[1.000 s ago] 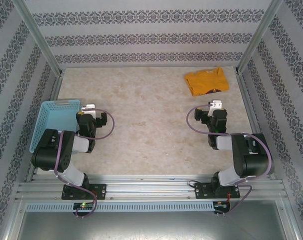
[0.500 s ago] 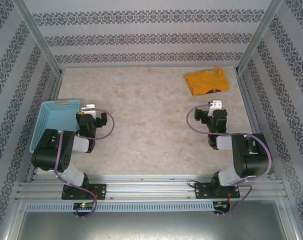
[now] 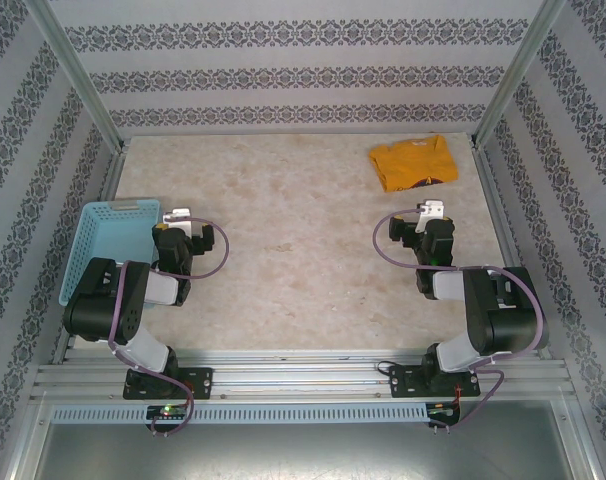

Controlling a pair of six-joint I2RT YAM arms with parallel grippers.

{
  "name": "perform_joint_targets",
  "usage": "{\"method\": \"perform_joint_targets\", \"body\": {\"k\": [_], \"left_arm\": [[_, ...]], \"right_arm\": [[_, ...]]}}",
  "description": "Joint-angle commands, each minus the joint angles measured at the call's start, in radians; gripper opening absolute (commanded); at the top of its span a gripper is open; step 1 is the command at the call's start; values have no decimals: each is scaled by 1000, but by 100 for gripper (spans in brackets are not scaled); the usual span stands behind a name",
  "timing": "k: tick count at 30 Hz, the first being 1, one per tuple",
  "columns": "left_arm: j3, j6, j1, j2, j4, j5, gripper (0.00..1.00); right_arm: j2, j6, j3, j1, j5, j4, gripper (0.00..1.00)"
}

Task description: Fold the inside-out t-shirt

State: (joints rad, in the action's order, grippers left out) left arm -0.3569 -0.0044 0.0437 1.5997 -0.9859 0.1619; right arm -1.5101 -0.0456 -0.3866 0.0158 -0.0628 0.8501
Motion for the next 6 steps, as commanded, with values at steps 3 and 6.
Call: {"method": "perform_joint_targets", "body": {"k": [3,6], "left_arm": [[-13,-19,-11,-12,8,17,100],[-13,-17,-11,-12,7,18,100]], "right_arm": [[1,13,-2,4,-6,30,98],[2,13,2,6,-9,36,98]]}}
